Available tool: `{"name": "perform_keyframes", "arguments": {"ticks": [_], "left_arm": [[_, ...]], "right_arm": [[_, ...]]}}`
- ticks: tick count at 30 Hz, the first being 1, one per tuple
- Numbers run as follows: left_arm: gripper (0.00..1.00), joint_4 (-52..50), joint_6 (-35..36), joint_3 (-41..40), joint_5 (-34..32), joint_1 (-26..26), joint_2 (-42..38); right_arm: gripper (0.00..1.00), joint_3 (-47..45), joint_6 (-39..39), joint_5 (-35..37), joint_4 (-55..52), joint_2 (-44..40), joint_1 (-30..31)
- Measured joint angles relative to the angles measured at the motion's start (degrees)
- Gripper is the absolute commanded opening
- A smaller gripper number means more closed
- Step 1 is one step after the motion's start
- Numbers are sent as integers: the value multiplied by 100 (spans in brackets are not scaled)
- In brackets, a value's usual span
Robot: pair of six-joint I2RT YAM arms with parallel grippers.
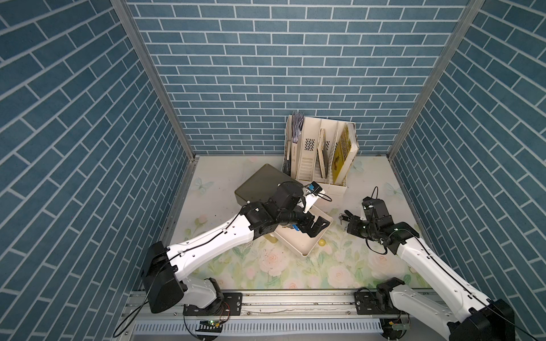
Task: Take the keys out of the drawer
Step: Place the key at the center of the board.
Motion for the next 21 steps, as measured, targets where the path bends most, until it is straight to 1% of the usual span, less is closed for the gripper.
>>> {"name": "perform_keyframes", "arguments": {"ticks": [7,15,21], "left_arm": [[100,2,0,0,-2,-37,24],[100,2,2,-2,-22,-37,24],[100,-2,31,-22,-61,-37,24]], "right_arm": [[0,-538,221,-466,730,131,-11],[0,-835,474,-815,1475,444,-39],[0,-975,490,-1016,1799,579,-332]]}}
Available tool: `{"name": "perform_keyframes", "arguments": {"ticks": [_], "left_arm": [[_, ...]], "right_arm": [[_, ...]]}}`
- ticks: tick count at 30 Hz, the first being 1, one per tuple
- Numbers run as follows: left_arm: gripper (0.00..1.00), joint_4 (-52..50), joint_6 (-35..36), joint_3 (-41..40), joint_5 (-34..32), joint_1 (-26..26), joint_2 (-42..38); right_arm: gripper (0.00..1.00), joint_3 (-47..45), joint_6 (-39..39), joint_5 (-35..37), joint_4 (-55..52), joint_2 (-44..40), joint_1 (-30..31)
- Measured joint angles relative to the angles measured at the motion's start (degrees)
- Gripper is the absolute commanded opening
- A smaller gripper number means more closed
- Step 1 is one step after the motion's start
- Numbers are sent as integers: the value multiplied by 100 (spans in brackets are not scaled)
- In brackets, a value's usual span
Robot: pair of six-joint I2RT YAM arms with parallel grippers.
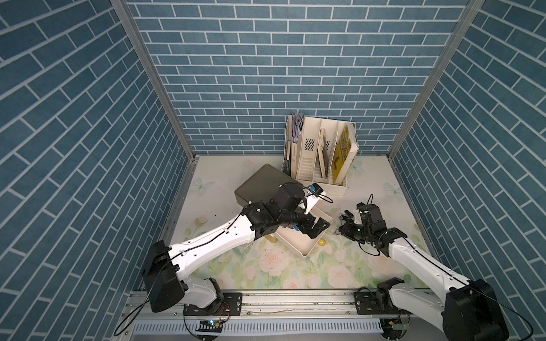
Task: Take the keys out of the drawer
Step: Place the key at the center of the board.
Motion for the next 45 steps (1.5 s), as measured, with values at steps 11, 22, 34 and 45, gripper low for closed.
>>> {"name": "perform_keyframes", "arguments": {"ticks": [11,22,34,45], "left_arm": [[100,-22,81,0,-46,-2,0],[100,-44,85,0,-50,-2,0],[100,-79,120,-9,-109,-4,0],[100,-83,155,-66,-114,-4,2]], "right_arm": [[0,-262,-48,-529,197,94,-1025],[0,-339,-293,-946,402,490,-1766],[0,-302,-376,-1158,745,1069,-1917],[9,-295,-476,-1209,918,1241,-1978]]}}
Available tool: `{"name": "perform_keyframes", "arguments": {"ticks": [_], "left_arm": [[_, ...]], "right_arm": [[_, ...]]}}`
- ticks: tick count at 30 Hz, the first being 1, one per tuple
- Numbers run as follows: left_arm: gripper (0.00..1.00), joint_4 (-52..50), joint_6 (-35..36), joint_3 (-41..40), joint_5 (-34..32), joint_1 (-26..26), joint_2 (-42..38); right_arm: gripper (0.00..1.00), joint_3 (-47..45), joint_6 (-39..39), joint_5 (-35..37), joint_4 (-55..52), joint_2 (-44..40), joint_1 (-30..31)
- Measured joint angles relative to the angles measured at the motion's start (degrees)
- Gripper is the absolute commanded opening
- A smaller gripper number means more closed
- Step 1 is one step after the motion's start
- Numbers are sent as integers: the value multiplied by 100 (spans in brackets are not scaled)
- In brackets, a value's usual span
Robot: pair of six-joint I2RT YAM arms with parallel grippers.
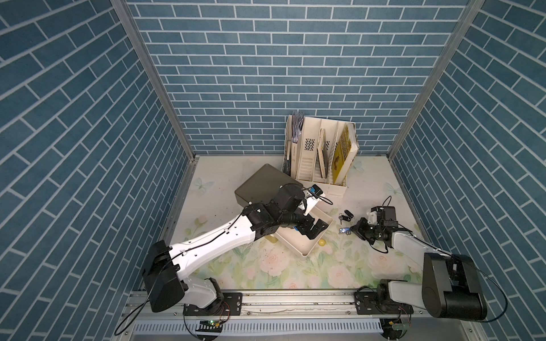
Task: Take the keys out of the drawer
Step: Place the key at the center of the board.
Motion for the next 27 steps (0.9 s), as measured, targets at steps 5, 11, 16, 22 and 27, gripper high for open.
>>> {"name": "perform_keyframes", "arguments": {"ticks": [5,11,16,22,27], "left_arm": [[100,0,13,0,2,0,0],[100,0,13,-2,2,0,2],[100,2,13,-2,-20,0,2],[100,7,15,0,-133,0,-4],[100,24,26,0,-258,-4,-28]], "right_arm": [[15,0,-72,-11,11,33,-44],[23,11,-155,-22,2,70,-101],[27,133,-177,-20,-83,-9,-111],[31,601,-308,26,-667,-575,-116],[33,1209,-483,-9,-1235,-997,-105]]}}
